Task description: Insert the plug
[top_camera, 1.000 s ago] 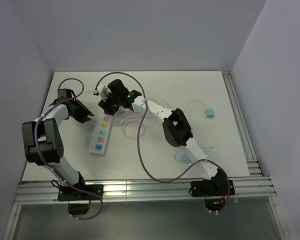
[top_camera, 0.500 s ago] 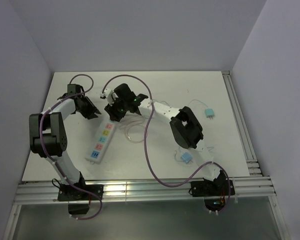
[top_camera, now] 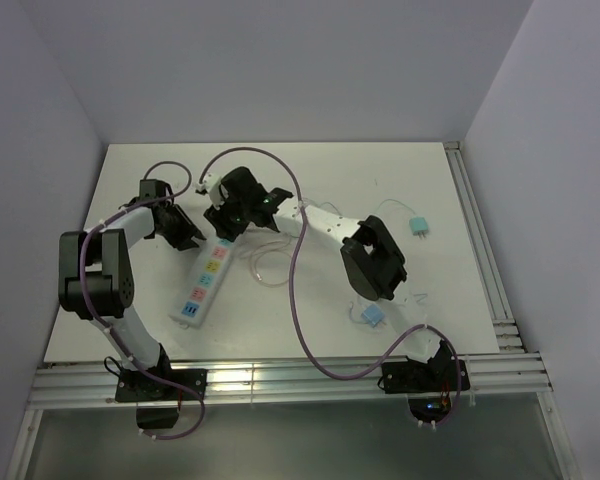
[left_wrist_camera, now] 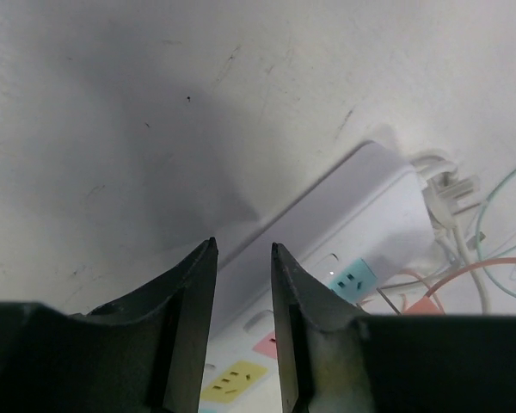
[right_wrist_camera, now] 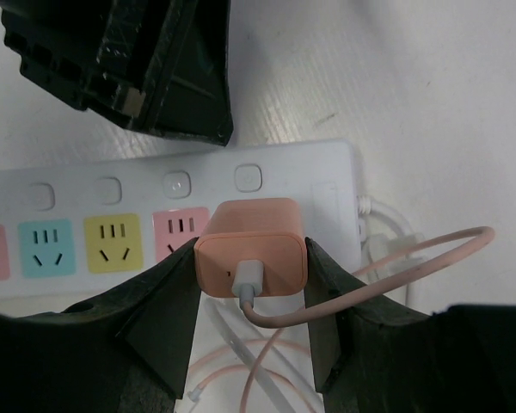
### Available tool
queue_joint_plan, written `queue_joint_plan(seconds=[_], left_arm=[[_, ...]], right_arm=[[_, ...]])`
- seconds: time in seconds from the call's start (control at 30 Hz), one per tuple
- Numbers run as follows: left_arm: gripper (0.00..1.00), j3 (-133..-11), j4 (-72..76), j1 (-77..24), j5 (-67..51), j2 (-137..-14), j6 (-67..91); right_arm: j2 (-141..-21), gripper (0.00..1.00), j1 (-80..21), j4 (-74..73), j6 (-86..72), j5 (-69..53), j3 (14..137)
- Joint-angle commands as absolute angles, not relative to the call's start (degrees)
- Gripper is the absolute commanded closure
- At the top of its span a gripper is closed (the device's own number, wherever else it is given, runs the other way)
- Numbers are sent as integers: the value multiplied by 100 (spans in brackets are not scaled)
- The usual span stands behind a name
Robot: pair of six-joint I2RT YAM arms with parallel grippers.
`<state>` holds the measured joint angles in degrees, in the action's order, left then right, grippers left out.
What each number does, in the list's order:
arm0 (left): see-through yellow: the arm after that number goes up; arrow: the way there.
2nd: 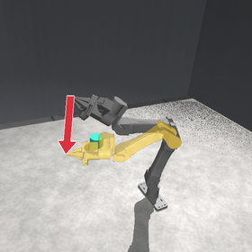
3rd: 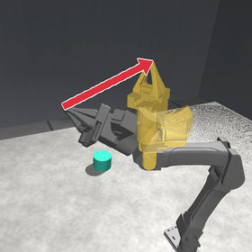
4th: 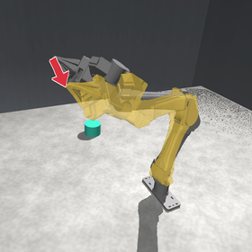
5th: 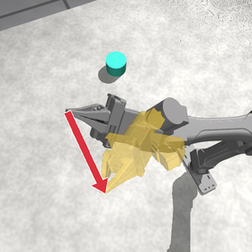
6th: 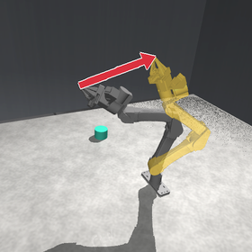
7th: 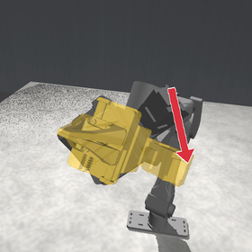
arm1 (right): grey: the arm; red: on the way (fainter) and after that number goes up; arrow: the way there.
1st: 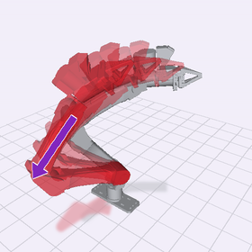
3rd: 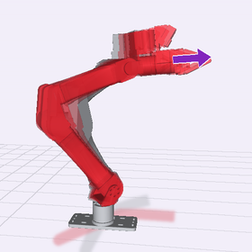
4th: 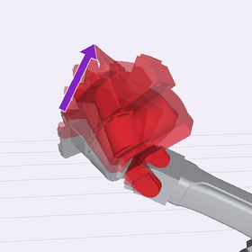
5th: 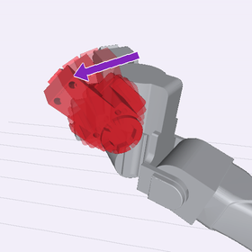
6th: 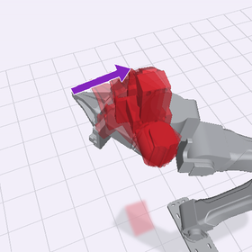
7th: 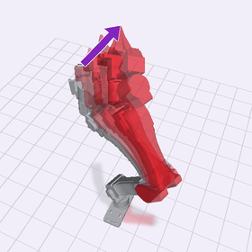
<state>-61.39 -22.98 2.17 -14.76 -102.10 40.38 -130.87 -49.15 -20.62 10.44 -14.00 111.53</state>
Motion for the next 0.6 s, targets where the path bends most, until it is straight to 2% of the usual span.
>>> queue_joint_plan(seconds=[0.0, 0.57], left_arm=[[62, -6152, -2171, 263, -1283, -9800, 4166], [63, -6021, -1960, 325, -1591, -9870, 4271]], right_arm=[[-13069, 100, -4992, -2249, 1265, -1239, 11768], [-13421, 100, -5027, -2909, 1661, -1547, 12138]])
